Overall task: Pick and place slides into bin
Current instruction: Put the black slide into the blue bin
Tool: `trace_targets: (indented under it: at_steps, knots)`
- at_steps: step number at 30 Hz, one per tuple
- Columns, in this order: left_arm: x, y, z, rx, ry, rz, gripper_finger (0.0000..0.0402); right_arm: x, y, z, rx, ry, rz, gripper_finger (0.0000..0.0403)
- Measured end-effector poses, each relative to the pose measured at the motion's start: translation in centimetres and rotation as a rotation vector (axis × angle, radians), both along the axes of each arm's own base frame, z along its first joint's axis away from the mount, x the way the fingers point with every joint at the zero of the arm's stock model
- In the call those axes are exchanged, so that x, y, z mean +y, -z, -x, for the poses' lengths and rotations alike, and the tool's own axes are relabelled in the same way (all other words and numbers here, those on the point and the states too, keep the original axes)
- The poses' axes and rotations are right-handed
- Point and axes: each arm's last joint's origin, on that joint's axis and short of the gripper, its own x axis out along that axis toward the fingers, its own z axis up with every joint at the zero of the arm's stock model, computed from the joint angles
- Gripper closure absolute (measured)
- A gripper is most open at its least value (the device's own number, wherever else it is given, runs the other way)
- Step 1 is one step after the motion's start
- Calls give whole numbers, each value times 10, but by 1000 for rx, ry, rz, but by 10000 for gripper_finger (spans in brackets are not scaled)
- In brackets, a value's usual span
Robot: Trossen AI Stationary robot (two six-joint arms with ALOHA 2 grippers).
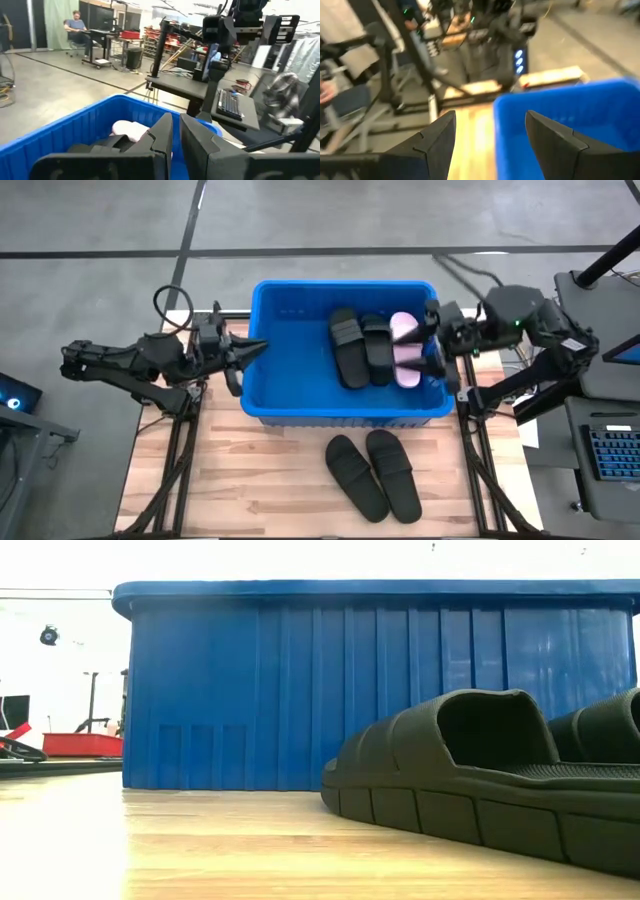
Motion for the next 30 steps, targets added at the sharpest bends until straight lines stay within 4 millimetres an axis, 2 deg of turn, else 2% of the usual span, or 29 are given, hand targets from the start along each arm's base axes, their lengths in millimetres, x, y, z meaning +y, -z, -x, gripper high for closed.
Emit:
trace_targets:
  at_steps: [5,9,20,30]
  knots:
    - [-2,3,-4,16,63,-6,381,25,15,-5,145,-70,-61,174]
    - [-3,4,-4,18,71,-16,381,40,33,-14,301,25,-128,174]
    - [-3,5,-1,28,112,-38,381,70,83,-48,682,145,-171,174]
    - [-3,9,-2,38,112,-44,381,121,124,-60,993,17,-120,174]
